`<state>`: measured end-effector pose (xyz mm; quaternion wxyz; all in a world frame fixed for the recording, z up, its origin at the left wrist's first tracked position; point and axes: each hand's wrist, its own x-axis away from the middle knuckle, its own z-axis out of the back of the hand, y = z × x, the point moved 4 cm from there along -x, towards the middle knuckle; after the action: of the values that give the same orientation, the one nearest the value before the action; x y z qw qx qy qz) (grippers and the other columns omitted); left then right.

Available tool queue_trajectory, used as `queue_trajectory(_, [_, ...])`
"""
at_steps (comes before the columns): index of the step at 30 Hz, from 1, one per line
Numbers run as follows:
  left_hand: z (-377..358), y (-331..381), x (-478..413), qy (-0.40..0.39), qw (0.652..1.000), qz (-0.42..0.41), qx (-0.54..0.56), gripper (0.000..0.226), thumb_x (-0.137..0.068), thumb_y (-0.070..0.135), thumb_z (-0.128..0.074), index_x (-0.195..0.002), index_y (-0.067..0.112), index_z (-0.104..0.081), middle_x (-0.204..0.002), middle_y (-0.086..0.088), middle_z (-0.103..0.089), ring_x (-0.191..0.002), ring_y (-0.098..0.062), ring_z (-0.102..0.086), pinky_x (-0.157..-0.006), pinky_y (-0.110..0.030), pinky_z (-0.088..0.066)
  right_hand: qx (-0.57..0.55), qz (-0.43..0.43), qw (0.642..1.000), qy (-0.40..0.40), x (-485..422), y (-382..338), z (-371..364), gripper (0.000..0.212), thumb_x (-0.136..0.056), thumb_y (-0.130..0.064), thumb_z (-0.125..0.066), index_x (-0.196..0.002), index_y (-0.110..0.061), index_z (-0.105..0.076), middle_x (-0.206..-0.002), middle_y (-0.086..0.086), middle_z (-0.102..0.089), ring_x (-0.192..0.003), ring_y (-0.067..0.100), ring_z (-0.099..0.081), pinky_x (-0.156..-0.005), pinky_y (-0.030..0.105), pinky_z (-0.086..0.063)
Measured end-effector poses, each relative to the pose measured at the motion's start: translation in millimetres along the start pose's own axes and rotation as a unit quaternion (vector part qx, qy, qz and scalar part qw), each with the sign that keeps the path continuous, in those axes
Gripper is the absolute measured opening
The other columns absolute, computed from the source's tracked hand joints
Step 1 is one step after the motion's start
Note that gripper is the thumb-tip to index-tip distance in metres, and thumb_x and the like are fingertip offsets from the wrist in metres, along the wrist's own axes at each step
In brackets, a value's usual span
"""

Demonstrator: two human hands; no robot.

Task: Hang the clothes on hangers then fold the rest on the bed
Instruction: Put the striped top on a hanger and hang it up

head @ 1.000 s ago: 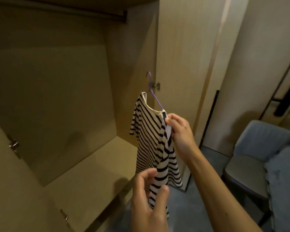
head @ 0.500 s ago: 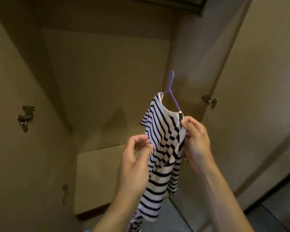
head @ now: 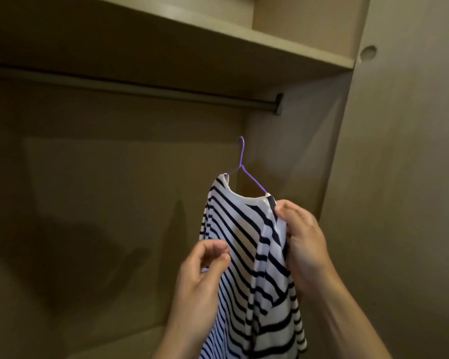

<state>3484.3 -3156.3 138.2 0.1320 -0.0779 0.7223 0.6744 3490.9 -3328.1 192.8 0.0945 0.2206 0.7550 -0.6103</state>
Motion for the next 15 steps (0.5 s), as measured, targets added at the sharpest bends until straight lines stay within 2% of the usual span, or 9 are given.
queue_trajectory(2, [0,3,-32,-0.02,1.0,-0.012,0.003,0.011,-0.097,0.019,-0.059,-0.097,0.021,-0.069,-0.099,0.005,-0.07,-0.094,-0.003,-0.063,-0.077,-0.014,-0.045,-0.003,0.004,1.0,0.006,-29,-7,0,0.021,-0.101,-0.012,-0.047,-0.094,0.001,-0.062,-0.076,0.016,-0.062,-0.068,0.025,-0.06,-0.064,0.032,-0.054])
queue_trajectory(5, [-3,12,-78,-0.039,0.999,-0.022,0.008,0.011,-0.097,0.018,-0.059,-0.098,0.019,-0.07,-0.099,0.003,-0.071,-0.092,0.0,-0.063,-0.071,-0.006,-0.044,-0.006,0.014,1.0,0.014,-76,-17,1,0.023,-0.101,-0.011,-0.045,-0.089,0.0,-0.06,-0.072,0.014,-0.061,-0.065,0.023,-0.06,-0.062,0.032,-0.054])
queue_trajectory(9, [-9,23,-128,-0.05,0.999,-0.019,0.007,0.011,-0.097,0.022,-0.059,-0.096,0.023,-0.07,-0.097,0.008,-0.071,-0.089,0.003,-0.063,-0.072,-0.014,-0.043,0.0,0.033,0.999,0.028,-140,-32,2,0.031,-0.1,-0.013,-0.047,-0.075,-0.009,-0.064,-0.07,0.011,-0.061,-0.064,0.022,-0.06,-0.063,0.032,-0.053])
queue_trajectory(13, [-13,40,-167,-0.046,0.998,-0.043,0.005,0.011,-0.098,0.026,-0.058,-0.096,0.024,-0.069,-0.098,0.007,-0.07,-0.094,-0.003,-0.063,-0.072,-0.016,-0.043,0.024,0.045,0.998,0.029,-202,-46,-1,0.045,-0.102,-0.011,-0.045,-0.064,-0.013,-0.068,-0.06,0.003,-0.064,-0.054,0.014,-0.063,-0.053,0.023,-0.051])
queue_trajectory(15, [-14,47,-180,-0.044,0.998,-0.055,-0.003,0.01,-0.097,0.026,-0.058,-0.096,0.023,-0.068,-0.1,0.005,-0.07,-0.097,-0.007,-0.063,-0.075,-0.018,-0.044,0.044,0.039,0.998,0.034,-224,-48,-2,0.042,-0.103,-0.012,-0.045,-0.069,-0.012,-0.07,-0.065,0.005,-0.068,-0.059,0.016,-0.066,-0.055,0.024,-0.052])
